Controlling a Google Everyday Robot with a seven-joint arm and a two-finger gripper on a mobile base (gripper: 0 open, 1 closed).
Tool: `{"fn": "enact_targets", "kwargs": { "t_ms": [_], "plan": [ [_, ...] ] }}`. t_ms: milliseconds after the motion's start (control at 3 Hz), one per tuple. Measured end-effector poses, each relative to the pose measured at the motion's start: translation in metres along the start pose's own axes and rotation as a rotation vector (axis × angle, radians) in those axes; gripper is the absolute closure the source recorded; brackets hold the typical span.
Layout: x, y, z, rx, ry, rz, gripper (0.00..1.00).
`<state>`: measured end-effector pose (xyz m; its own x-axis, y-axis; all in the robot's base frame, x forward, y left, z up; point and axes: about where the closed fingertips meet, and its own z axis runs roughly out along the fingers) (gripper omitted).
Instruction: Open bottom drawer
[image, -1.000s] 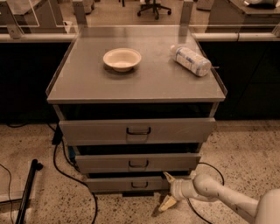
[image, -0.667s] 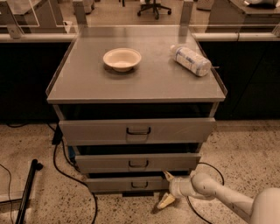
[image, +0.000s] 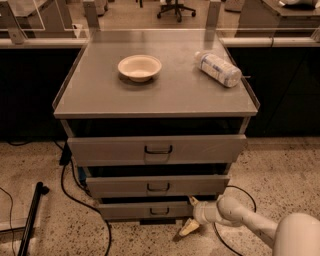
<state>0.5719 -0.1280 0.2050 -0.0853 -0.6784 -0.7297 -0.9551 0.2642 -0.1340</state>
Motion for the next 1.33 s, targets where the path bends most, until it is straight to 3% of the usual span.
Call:
{"fn": "enact_targets", "kwargs": {
  "t_ms": [333,667,1333],
  "plan": [
    [0.0098,-0.009,0.0188,-0.016,-0.016,0.033,0.0],
    [0.01,-0.0099,0.0187,-0.015,-0.017,0.033,0.0],
    [0.01,-0.0099,0.0188,-0.015,-0.017,0.033,0.42]
  ]
}}
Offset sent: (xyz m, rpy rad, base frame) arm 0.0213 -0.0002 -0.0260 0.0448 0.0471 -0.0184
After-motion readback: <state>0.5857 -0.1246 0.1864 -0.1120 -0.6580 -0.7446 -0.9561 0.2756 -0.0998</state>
